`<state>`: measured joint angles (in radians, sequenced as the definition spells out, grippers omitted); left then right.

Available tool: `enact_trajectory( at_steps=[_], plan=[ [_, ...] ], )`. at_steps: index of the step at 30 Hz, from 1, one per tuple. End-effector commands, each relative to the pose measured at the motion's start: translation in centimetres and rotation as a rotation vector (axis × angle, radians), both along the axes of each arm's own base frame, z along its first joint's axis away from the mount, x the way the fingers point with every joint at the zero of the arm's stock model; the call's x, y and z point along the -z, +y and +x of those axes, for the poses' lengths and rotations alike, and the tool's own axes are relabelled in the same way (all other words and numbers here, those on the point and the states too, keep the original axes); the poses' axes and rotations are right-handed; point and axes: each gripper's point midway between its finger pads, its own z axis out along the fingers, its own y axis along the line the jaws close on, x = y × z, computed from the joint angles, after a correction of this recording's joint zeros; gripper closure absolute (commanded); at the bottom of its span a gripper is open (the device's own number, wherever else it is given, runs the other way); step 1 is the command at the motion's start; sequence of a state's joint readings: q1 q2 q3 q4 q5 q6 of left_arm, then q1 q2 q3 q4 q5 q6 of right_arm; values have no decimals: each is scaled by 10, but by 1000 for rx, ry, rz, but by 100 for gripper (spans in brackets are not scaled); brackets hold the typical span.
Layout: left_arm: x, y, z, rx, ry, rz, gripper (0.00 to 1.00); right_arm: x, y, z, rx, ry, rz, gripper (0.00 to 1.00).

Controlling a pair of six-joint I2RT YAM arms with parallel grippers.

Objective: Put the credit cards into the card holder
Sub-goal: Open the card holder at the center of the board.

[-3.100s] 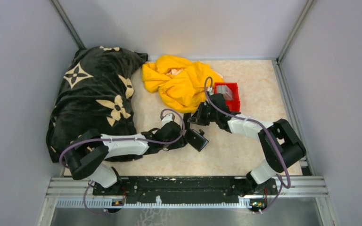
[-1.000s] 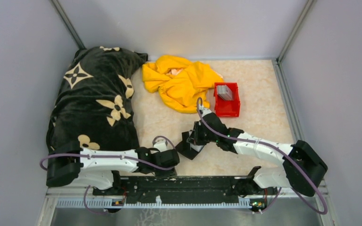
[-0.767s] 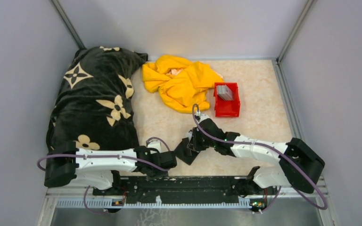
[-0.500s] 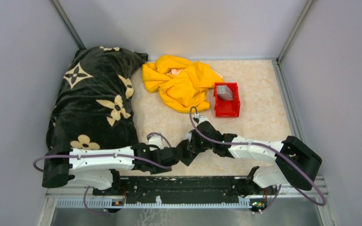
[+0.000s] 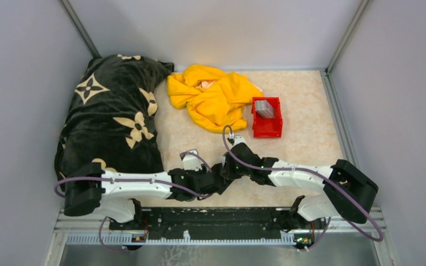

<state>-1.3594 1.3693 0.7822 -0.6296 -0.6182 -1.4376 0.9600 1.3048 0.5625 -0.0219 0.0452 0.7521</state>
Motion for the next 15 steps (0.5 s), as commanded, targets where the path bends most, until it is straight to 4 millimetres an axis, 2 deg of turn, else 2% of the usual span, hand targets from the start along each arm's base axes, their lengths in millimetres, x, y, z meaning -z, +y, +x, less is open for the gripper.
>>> enact_trajectory(
  at_steps=[1,8,15],
  plan=[
    [8,-2,21,-58,-81,18,49,2,0,7,12,-37,-28,100],
    [38,22,26,-130,-2,94,53,2,4,9,-2,-35,-36,100],
    [48,25,41,-139,14,67,51,1,8,10,-16,-33,-45,100]
  ],
)
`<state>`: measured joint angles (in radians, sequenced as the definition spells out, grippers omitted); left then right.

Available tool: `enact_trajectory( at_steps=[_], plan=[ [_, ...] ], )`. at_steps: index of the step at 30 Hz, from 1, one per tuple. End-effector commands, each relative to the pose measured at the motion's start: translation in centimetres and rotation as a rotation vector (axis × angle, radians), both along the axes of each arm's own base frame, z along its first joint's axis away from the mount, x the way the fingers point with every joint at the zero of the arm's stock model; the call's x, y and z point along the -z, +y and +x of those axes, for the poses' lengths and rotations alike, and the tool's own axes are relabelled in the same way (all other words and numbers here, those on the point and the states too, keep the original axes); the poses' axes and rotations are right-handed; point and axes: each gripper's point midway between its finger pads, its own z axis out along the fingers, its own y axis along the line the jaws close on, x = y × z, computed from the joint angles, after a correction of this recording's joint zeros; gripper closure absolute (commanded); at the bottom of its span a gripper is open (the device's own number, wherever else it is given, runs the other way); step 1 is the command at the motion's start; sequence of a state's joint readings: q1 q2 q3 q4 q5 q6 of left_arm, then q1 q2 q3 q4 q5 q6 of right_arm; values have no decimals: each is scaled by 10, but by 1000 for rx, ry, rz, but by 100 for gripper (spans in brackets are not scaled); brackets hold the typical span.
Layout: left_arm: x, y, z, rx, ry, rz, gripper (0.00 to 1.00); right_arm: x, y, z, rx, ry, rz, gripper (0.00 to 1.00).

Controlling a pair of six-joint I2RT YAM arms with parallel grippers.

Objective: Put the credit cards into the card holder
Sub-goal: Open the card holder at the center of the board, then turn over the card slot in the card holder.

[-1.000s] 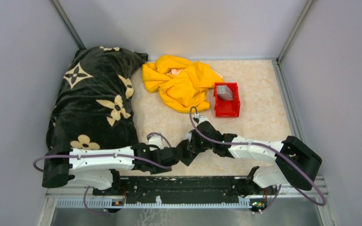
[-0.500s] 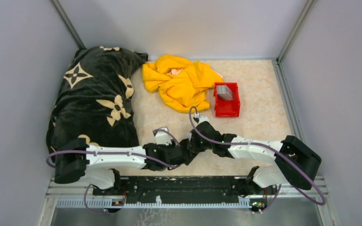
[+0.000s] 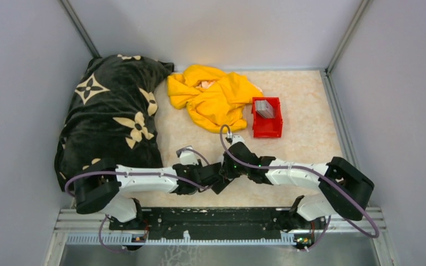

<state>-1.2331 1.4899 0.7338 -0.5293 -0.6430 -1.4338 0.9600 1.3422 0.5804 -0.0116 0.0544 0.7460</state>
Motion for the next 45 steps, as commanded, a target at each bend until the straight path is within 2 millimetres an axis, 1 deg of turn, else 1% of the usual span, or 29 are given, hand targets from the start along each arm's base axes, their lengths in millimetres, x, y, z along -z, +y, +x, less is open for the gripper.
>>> enact_trajectory(
  at_steps=[1,5,7,11,15,19,24,28,32,38,42,45],
  plan=[
    [12,3,7,-7,25,-12,51,-3,5,7,-20,-31,-32,100],
    [18,-2,11,16,48,-16,51,-2,8,8,-28,-28,-43,100],
    [24,-1,13,17,71,-3,51,-2,10,10,-31,-29,-46,100],
    [42,8,13,19,167,41,51,-5,13,15,-29,-41,-59,100],
    [54,16,11,12,219,61,52,-9,18,21,-31,-56,-64,100],
    [65,22,12,5,258,54,52,-19,21,27,-33,-84,-64,100],
    [74,22,16,2,285,45,52,-35,22,33,-36,-116,-63,100],
    [79,20,17,0,300,40,53,-55,21,36,-30,-143,-41,100],
    [81,20,17,-2,308,41,53,-76,15,39,-20,-178,-36,100],
    [84,25,16,4,320,65,53,-105,-6,43,34,-228,-10,100],
    [86,27,17,8,327,74,53,-109,-26,43,68,-224,-30,100],
    [88,27,18,12,329,77,53,-104,-44,42,88,-212,-69,100]
  ],
)
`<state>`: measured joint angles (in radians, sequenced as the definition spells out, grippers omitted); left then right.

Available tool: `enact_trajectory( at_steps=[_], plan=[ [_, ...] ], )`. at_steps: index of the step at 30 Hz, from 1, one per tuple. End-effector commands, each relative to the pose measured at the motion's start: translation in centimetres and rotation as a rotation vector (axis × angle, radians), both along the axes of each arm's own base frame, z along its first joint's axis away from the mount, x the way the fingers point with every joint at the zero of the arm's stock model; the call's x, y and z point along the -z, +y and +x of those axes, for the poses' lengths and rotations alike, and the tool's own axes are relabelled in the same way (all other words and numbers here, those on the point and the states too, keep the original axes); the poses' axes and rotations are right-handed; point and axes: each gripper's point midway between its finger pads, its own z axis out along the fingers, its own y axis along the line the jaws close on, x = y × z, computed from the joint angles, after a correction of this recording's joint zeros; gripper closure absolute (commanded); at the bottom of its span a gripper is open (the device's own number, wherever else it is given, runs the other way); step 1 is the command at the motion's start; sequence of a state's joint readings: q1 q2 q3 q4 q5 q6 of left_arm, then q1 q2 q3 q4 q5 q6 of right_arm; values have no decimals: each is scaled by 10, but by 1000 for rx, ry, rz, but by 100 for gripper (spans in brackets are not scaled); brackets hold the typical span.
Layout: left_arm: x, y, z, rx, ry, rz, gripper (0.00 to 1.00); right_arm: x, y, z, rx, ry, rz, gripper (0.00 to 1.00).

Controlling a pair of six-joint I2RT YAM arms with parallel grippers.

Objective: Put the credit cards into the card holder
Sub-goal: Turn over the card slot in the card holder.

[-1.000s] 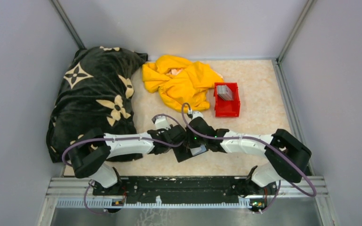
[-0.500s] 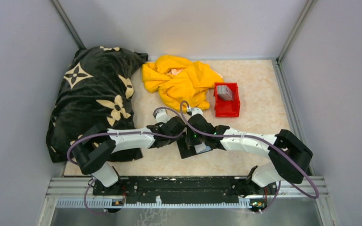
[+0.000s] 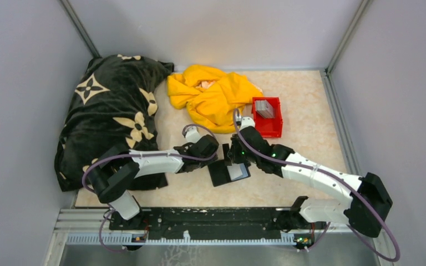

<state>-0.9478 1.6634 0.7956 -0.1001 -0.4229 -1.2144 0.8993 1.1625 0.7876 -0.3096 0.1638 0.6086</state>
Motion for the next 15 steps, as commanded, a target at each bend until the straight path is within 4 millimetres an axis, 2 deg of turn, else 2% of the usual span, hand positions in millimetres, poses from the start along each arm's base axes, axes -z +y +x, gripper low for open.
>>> enact_trajectory(
  at_steps=[1,6,15],
  plan=[
    [81,73,-71,70,319,305,53,-13,-24,6,46,-24,-37,100],
    [84,71,-71,80,328,302,53,-2,-47,0,63,-14,-124,100],
    [88,73,-69,96,336,302,54,5,-69,-6,100,-6,-187,100]
  ],
)
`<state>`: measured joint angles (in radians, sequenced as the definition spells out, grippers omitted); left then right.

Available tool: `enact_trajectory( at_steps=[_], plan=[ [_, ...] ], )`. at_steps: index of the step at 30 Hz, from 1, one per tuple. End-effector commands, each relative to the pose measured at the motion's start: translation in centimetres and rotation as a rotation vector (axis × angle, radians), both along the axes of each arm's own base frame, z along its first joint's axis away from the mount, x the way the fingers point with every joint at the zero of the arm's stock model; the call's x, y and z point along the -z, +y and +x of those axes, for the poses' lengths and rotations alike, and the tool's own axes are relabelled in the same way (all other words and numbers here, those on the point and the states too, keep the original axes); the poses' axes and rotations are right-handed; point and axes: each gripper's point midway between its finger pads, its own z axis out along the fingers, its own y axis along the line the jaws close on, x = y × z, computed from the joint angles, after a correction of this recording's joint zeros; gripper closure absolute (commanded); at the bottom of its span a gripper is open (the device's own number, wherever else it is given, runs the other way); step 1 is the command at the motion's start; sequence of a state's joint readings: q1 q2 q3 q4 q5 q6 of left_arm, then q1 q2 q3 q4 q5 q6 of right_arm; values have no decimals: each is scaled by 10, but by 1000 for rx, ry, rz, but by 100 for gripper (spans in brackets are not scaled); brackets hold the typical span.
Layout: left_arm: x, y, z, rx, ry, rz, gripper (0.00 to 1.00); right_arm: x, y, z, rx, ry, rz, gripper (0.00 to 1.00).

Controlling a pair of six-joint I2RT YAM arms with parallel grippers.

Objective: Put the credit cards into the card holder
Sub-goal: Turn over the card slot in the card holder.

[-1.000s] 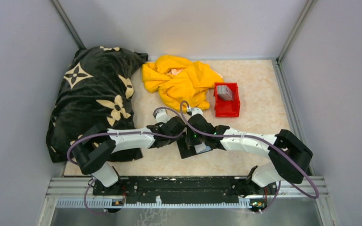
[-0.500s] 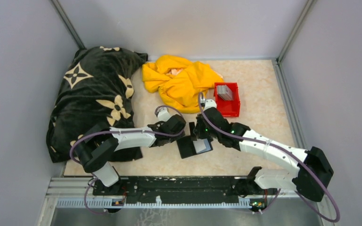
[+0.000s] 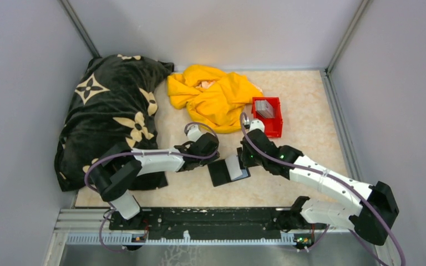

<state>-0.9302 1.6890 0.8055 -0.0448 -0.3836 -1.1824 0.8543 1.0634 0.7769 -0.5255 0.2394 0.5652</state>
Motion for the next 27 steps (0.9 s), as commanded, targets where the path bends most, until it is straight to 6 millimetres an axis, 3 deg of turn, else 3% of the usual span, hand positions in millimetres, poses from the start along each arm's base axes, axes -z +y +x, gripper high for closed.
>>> enact_trajectory(
  at_steps=[1,18,27],
  plan=[
    [88,81,-76,74,336,336,54,-5,-14,2,26,-31,-34,100],
    [93,81,-77,87,352,326,55,34,-19,0,6,62,-128,100],
    [95,84,-79,89,360,326,55,43,-16,3,-6,83,-125,100]
  ],
)
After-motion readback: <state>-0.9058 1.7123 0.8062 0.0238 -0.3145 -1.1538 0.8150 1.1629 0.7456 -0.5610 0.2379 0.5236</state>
